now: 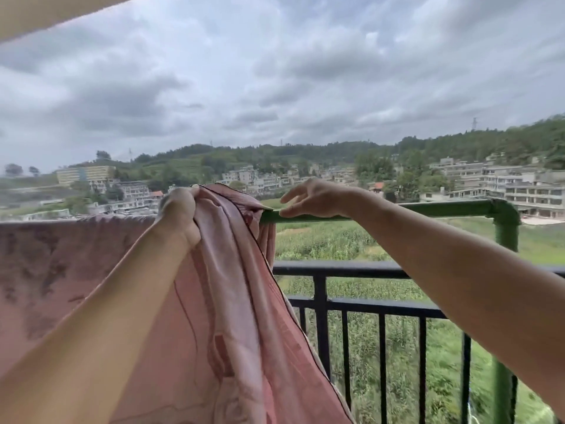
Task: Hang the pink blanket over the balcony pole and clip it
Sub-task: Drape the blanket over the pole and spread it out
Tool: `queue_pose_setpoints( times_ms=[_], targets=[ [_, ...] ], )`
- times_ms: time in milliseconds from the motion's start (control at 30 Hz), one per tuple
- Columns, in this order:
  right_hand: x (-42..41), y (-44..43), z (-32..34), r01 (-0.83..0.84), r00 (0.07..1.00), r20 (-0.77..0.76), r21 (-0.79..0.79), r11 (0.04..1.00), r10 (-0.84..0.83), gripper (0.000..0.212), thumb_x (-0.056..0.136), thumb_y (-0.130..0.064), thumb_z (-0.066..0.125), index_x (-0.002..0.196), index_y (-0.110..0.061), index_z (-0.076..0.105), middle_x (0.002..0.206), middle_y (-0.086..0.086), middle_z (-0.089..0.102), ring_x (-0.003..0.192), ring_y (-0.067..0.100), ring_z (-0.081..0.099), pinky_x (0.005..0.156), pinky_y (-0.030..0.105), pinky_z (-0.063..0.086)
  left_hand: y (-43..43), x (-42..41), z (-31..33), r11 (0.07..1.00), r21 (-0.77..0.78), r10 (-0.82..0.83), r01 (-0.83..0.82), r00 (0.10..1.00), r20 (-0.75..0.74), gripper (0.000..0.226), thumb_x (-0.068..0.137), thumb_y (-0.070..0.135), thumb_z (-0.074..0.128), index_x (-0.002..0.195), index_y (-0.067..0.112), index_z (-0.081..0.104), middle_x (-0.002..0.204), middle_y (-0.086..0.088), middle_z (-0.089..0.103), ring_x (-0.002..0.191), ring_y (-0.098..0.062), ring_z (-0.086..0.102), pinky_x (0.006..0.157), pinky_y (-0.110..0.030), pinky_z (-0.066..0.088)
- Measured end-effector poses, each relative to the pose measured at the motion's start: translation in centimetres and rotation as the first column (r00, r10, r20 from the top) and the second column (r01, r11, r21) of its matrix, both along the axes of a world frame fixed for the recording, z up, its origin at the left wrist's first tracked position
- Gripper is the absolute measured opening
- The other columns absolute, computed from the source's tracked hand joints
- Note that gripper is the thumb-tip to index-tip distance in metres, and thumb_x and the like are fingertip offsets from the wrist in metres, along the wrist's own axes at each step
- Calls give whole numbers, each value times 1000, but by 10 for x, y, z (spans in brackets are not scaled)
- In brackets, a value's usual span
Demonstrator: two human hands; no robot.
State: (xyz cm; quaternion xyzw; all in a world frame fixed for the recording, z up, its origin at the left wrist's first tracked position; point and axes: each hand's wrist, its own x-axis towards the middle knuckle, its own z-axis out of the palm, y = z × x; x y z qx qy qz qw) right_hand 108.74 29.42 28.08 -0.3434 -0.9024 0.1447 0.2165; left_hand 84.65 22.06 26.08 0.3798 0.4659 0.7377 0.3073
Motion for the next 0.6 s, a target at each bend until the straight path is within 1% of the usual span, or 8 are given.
queue_pose_setpoints(
  times_ms=[67, 133, 200, 267, 367, 467, 533, 600],
  targets=[
    [-21, -1, 3, -40, 999, -1, -23, 999, 40, 45, 83, -41, 68, 125, -27, 60, 130, 2, 58, 110, 21, 57, 91, 32, 42, -11, -11, 7, 997, 33, -76, 76, 997, -2, 38, 91, 16, 39, 69, 2, 67, 64, -12, 67, 76, -29, 64, 75, -31, 55],
    [-45, -4, 2, -81, 997, -20, -7, 997, 81, 41, 81, -39, 70, 119, -26, 64, 123, 3, 62, 104, 21, 59, 89, 35, 47, -17, -18, 12, 990, 70, -122, 123, 992, -11, 35, 92, 15, 37, 82, 0, 67, 74, -15, 70, 76, -28, 68, 67, -30, 57],
    [-69, -4, 1, -99, 991, -83, 18, 995, 101, 30, 82, -33, 71, 109, -20, 69, 112, 4, 66, 94, 18, 60, 82, 35, 52, -16, -29, 16, 989, 92, -110, 111, 994, -21, 35, 91, 15, 39, 87, -1, 69, 85, -19, 69, 83, -32, 68, 73, -36, 57],
    [-84, 0, 4, -92, 980, -174, 9, 996, 92, 16, 85, -27, 68, 97, -16, 72, 100, 4, 67, 82, 13, 57, 68, 27, 51, -14, -40, 17, 995, 93, -18, 19, 1000, -17, 33, 91, 15, 41, 77, 2, 68, 73, -15, 68, 72, -30, 67, 66, -33, 56],
    [-101, 9, 16, -70, 952, -304, -104, 992, 36, 10, 93, -19, 58, 88, -16, 67, 85, 2, 65, 74, 11, 56, 60, 24, 49, -4, -67, 16, 985, 65, 166, -160, 983, -85, 31, 94, 10, 43, 65, 9, 53, 43, -5, 54, 42, -20, 53, 43, -25, 43],
    [-124, 19, 35, -40, 924, -382, -157, 987, -23, 17, 97, -18, 52, 82, -16, 60, 72, -2, 58, 63, 9, 55, 53, 21, 48, 11, -92, 20, 917, 145, 397, -370, 834, -382, 23, 94, 10, 44, 73, 9, 52, 65, -11, 56, 65, -24, 53, 52, -29, 38],
    [-145, 27, 50, -55, 897, -440, -189, 980, -35, 19, 97, -18, 52, 81, -11, 58, 66, 0, 55, 55, 11, 52, 52, 25, 46, 16, -102, 21, 869, 162, 476, -468, 698, -535, 13, 96, 11, 41, 95, 7, 53, 85, -10, 55, 82, -23, 50, 61, -29, 36],
    [-169, 36, 64, -61, 862, -504, -212, 975, -56, 15, 95, -16, 56, 86, -6, 62, 70, 3, 59, 61, 15, 58, 57, 28, 54, 25, -118, 15, 855, 129, 464, -503, 628, -625, 24, 98, 14, 37, 116, 5, 50, 103, -10, 52, 97, -25, 49, 73, -29, 35]
  ],
)
